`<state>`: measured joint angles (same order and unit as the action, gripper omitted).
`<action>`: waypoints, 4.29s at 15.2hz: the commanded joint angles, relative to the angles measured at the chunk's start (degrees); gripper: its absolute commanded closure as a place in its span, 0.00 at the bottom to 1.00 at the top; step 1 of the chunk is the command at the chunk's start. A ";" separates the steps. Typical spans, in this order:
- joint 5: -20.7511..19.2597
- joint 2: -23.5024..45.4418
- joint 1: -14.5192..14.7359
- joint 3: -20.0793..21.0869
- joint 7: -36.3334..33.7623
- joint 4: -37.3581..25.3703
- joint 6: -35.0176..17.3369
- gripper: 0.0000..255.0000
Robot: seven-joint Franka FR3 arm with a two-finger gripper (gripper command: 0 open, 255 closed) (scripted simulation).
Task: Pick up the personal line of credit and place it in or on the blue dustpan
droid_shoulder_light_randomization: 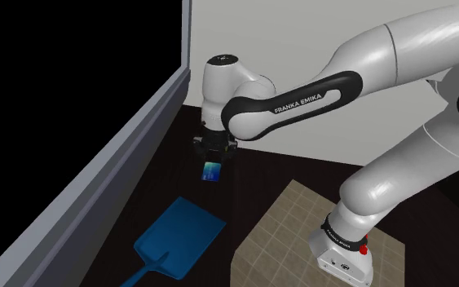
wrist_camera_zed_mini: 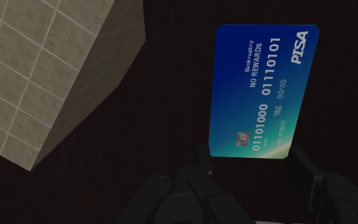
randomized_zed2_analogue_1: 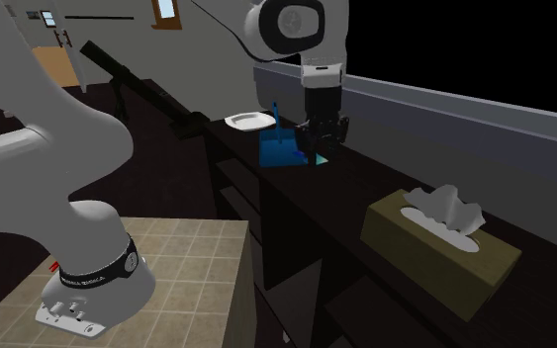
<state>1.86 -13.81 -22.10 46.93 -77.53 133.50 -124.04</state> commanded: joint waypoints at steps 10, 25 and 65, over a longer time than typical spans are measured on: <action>2.58 -4.29 0.99 -2.83 3.26 -5.46 8.85 1.00; 3.09 -3.67 2.91 2.58 -4.51 -14.85 17.67 1.00; -23.18 28.10 12.96 20.28 -42.76 -24.95 16.00 0.00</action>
<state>-21.32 14.30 -9.14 67.21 -120.28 108.55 -108.04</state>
